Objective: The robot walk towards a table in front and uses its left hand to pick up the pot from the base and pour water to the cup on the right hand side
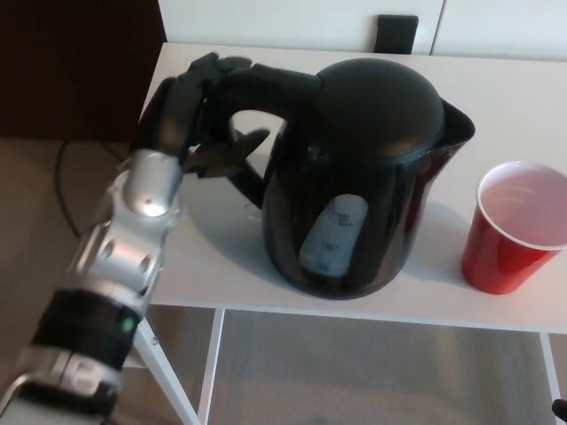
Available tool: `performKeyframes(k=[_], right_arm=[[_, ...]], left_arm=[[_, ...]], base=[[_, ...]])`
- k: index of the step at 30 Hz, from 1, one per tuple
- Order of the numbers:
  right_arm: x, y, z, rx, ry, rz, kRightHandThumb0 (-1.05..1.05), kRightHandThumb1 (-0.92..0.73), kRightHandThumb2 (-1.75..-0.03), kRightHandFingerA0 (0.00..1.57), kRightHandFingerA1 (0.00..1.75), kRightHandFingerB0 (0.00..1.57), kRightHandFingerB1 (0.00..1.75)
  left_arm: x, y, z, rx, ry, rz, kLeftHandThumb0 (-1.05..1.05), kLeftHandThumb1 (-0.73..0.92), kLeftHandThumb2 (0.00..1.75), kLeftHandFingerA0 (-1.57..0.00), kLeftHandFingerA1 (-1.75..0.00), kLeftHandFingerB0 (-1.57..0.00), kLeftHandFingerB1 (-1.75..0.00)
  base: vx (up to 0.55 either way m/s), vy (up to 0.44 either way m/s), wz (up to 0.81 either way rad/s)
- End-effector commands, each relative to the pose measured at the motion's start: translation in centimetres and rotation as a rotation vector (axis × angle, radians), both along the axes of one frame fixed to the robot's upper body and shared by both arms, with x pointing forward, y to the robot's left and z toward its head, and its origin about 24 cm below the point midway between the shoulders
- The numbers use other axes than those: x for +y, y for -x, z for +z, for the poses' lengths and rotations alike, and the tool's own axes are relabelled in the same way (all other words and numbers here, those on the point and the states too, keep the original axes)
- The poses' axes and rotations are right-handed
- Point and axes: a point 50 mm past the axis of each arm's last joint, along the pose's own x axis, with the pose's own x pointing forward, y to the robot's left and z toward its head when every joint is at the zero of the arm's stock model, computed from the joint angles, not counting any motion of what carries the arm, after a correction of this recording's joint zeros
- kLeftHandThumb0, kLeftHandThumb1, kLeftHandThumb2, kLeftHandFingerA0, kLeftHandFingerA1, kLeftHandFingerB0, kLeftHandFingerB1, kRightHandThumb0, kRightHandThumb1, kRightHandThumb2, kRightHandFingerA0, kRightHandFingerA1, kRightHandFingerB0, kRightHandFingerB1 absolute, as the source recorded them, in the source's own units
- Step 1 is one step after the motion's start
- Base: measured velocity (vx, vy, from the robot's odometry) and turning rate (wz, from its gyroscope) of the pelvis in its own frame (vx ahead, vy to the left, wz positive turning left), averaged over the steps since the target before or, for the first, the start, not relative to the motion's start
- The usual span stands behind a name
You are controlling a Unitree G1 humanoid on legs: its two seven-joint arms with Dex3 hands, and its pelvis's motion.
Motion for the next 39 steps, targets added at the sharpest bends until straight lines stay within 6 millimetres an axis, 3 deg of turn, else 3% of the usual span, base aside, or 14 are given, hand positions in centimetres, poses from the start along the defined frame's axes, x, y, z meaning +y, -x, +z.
performKeyframes(k=[1, 4, 5, 6, 7, 8, 9, 14, 15, 17, 20, 33, 34, 39], right_arm=[[-0.1, -0.7, 0.4, -0.038, 0.015, 0.004, -0.13, -0.52, -0.54, 0.62, 0.57, 0.38, 0.4], [-0.1, -1.0, 0.6, -0.043, 0.018, -0.002, -0.12, -0.55, -0.55, 0.62, 0.58, 0.38, 0.4], [-0.1, -1.1, 0.6, -0.046, 0.006, -0.019, -0.11, -0.54, -0.54, 0.65, 0.62, 0.4, 0.42], [-0.1, -1.1, 0.6, -0.047, 0.002, -0.024, -0.11, -0.54, -0.54, 0.65, 0.62, 0.4, 0.42], [-0.2, -1.1, 0.6, -0.046, 0.0, -0.031, -0.13, -0.52, -0.55, 0.66, 0.61, 0.42, 0.43], [-0.2, -1.1, 0.6, -0.044, -0.002, -0.036, -0.13, -0.52, -0.55, 0.66, 0.61, 0.42, 0.43], [-0.2, -1.1, 0.6, -0.044, 0.0, -0.031, -0.15, -0.52, -0.55, 0.65, 0.61, 0.42, 0.43], [-0.3, -1.1, 0.6, -0.041, 0.008, -0.029, -0.11, -0.55, -0.56, 0.6, 0.59, 0.43, 0.43], [-0.2, -1.1, 0.6, -0.045, 0.01, -0.014, -0.11, -0.55, -0.55, 0.59, 0.58, 0.42, 0.42], [-0.2, -1.0, 0.6, -0.042, 0.007, -0.014, -0.11, -0.53, -0.55, 0.57, 0.56, 0.4, 0.41], [-0.2, -1.0, 0.6, -0.037, 0.015, -0.009, -0.11, -0.55, -0.55, 0.59, 0.57, 0.4, 0.41], [-0.2, -0.9, 0.5, -0.039, 0.001, -0.004, -0.19, -0.53, -0.6, 0.5, 0.54, 0.37, 0.43], [-0.2, -0.9, 0.5, -0.035, 0.013, 0.004, -0.2, -0.55, -0.61, 0.5, 0.53, 0.37, 0.43], [0.0, -1.0, 0.4, -0.022, 0.027, 0.018, -0.22, -0.5, -0.61, 0.48, 0.54, 0.37, 0.43]], left_arm=[[-2.0, -1.1, 2.6, -0.133, 0.041, 0.051, -0.25, 0.81, 0.64, -0.97, -0.95, -0.7, -0.42], [-3.0, -1.4, 3.6, -0.137, 0.079, 0.047, -0.21, 0.8, 0.64, -0.96, -0.91, -0.76, -0.45], [-3.7, -1.5, 4.0, -0.145, 0.112, 0.034, -0.12, 0.78, 0.64, -1.05, -1.11, -0.91, -0.61], [-3.9, -1.5, 4.2, -0.148, 0.121, 0.03, -0.12, 0.78, 0.64, -1.05, -1.11, -0.91, -0.61], [-4.3, -1.5, 4.4, -0.148, 0.136, 0.027, -0.06, 0.72, 0.78, -1.14, -1.31, -0.9, -1.03], [-4.6, -1.5, 4.6, -0.146, 0.148, 0.025, -0.06, 0.72, 0.78, -1.14, -1.31, -0.9, -1.03], [-4.7, -1.5, 4.7, -0.151, 0.144, 0.021, -0.05, 0.7, 0.8, -1.12, -1.35, -0.86, -1.14], [-4.6, -1.3, 4.7, -0.156, 0.158, 0.008, -0.11, 0.77, 0.77, -1.08, -1.43, -0.78, -1.15], [-4.4, -1.3, 4.8, -0.174, 0.13, 0.02, -0.14, 0.79, 0.7, -1.09, -1.34, -0.76, -1.06], [-4.0, -1.3, 5.1, -0.203, 0.095, 0.036, -0.18, 0.81, 0.65, -1.1, -1.33, -0.77, -0.96], [-3.8, -1.3, 5.4, -0.205, 0.135, 0.036, -0.16, 0.81, 0.65, -1.08, -1.38, -0.77, -1.03], [-2.9, -1.6, 9.1, -0.294, 0.27, 0.106, -0.2, 0.83, 0.64, -1.09, -1.25, -0.77, -0.97], [-3.1, -1.5, 9.8, -0.316, 0.271, 0.111, -0.21, 0.83, 0.64, -1.04, -1.21, -0.77, -0.98], [-4.6, -1.2, 11.7, -0.372, 0.253, 0.098, -0.2, 0.84, 0.65, -1.09, -1.23, -0.78, -1.01]], base=[[0.0, 0.0, 0.0], [0.0, 0.0, 0.0], [0.0, 0.0, 0.0], [0.0, 0.0, 0.0], [0.0, 0.0, 0.0], [0.0, 0.0, 0.0], [0.0, 0.0, 0.0], [0.0, 0.0, 0.0], [0.0, 0.0, 0.0], [0.0, 0.0, 0.0], [0.0, 0.0, 0.0], [0.0, 0.0, 0.0], [0.0, 0.0, 0.0], [0.0, 0.0, 0.0]])
